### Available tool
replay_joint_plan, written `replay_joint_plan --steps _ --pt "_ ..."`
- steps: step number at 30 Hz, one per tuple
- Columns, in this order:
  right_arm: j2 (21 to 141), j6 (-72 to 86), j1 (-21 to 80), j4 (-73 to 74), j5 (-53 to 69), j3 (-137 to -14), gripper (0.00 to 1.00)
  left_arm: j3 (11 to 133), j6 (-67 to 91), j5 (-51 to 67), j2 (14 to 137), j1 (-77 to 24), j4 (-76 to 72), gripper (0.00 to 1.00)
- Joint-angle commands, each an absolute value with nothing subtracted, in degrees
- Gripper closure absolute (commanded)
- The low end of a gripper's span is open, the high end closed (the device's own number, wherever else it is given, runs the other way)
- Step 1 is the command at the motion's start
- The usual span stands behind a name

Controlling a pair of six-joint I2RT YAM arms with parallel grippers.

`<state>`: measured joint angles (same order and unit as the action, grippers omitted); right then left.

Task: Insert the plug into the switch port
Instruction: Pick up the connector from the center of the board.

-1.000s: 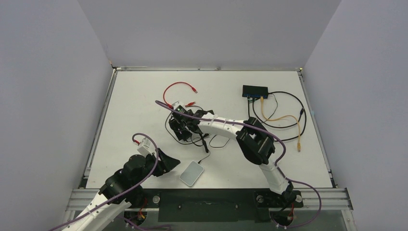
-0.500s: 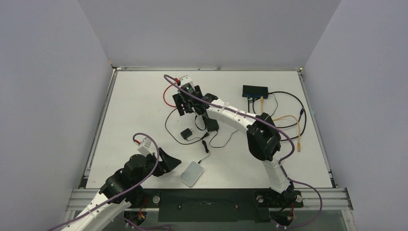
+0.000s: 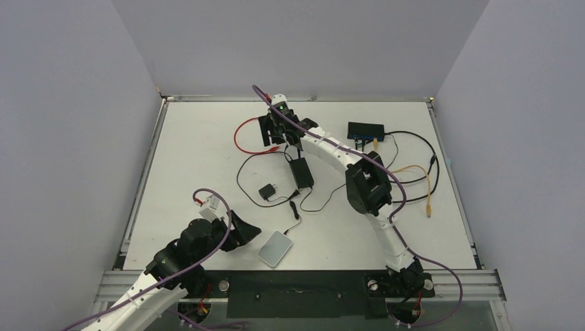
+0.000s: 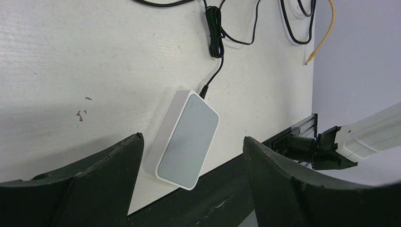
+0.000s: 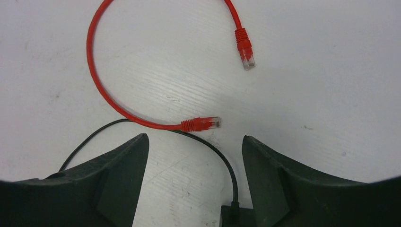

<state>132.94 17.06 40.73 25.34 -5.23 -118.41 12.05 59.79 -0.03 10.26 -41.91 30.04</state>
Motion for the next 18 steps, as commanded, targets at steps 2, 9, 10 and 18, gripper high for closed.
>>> replay_joint_plan --steps 2,9,10,18 --pt "137.0 19.2 40.1 24.7 1.1 -124.3 0.32 13.0 58.5 -0.3 11.2 -41.6 24.0 0.25" --pt "142.2 22.1 39.0 23.7 5.6 -128.4 0.33 12.6 58.6 0.0 12.1 -41.4 22.5 0.25" --pt "142.7 22.8 38.9 23.4 6.8 -129.1 0.34 12.6 58.6 0.0 12.1 -41.4 22.4 0.25" --pt "147.6 26.4 38.1 23.0 11.6 -133.0 0.34 12.6 59.3 0.0 10.8 -41.2 22.7 0.25"
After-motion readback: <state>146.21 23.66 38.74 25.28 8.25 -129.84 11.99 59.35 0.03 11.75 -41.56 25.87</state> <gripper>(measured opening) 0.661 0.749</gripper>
